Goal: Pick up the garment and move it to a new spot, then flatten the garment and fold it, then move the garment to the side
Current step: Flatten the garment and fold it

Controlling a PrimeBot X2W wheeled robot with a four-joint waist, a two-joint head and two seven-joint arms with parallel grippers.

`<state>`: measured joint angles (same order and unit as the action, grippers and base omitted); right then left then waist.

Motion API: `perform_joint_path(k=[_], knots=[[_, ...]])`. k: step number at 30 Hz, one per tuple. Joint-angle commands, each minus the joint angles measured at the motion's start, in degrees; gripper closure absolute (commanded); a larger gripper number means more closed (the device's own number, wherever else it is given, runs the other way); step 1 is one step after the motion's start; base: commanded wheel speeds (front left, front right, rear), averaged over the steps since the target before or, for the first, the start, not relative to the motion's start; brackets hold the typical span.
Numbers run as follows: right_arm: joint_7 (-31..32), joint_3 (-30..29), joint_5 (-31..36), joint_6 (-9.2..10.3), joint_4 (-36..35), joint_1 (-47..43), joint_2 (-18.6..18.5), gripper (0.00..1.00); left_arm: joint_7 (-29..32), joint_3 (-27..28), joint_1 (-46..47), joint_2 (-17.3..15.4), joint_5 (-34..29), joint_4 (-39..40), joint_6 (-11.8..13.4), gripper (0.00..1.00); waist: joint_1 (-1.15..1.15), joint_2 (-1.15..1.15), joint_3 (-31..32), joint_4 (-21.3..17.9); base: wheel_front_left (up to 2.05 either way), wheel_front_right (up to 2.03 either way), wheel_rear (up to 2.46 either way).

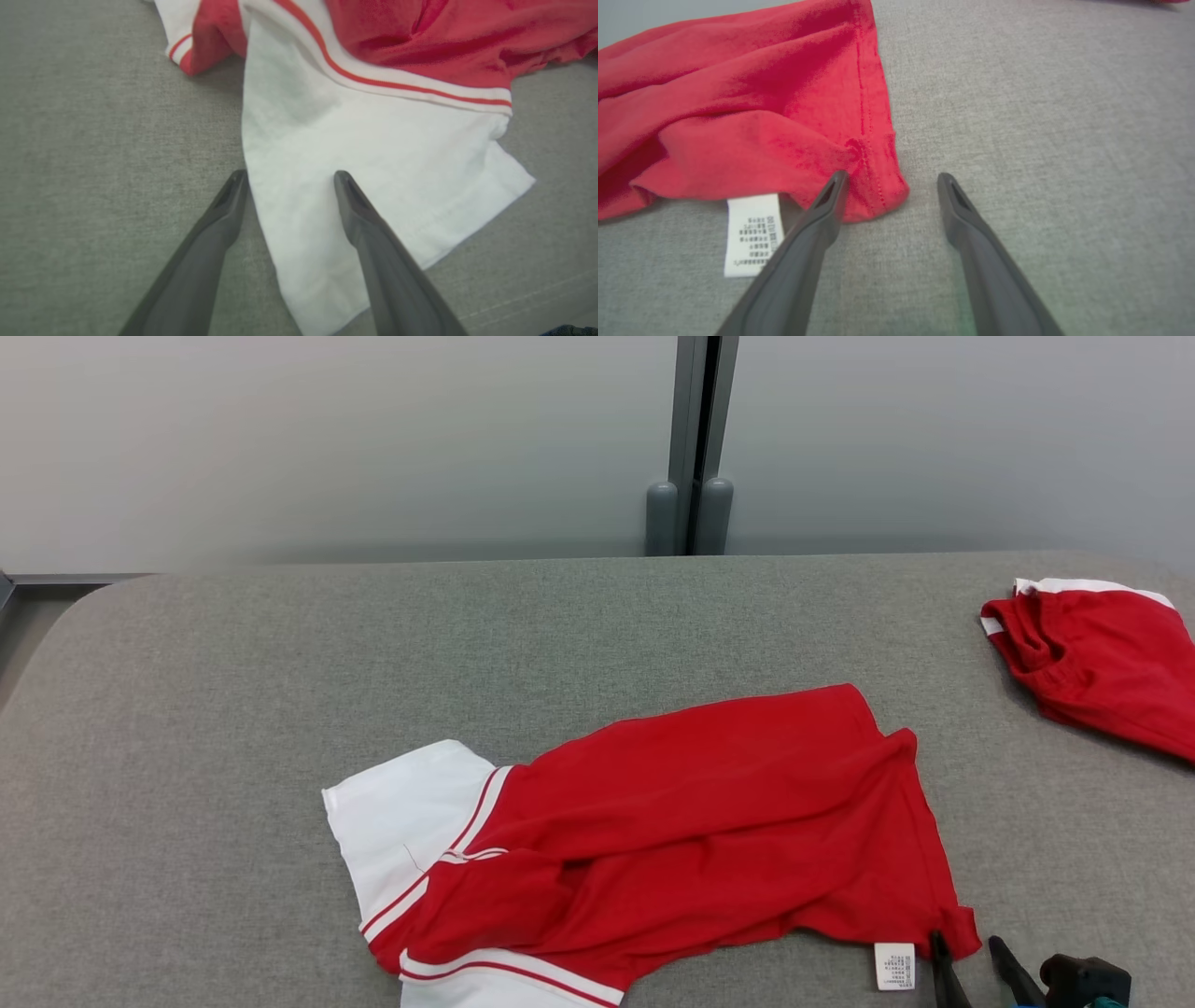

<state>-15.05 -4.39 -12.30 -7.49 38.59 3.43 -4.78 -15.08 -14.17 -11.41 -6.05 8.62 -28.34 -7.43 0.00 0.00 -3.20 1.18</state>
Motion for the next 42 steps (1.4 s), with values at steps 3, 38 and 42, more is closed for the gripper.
perform_joint_path(k=[3,38,42], knots=[[-0.1,1.0,-1.0,-0.02,2.9,1.8,0.0,0.00,0.1,-2.2,0.8,-0.3,1.5,-1.7,0.0,0.00,0.00,0.00,-0.3,0.1,0.00,0.00,0.00],[3.6,13.4,-16.8,-0.02,4.2,67.1,-6.1,1.00,5.1,-8.4,78.0,-19.0,20.1,1.9,0.0,1.00,0.00,0.00,-18.6,-2.1,0.00,0.00,0.00],[4.0,12.5,-18.4,-0.02,11.7,79.0,-5.9,1.00,4.6,-10.7,92.4,-18.6,21.7,-5.8,0.0,1.00,0.00,0.00,-20.9,-2.8,0.00,0.00,0.00]])
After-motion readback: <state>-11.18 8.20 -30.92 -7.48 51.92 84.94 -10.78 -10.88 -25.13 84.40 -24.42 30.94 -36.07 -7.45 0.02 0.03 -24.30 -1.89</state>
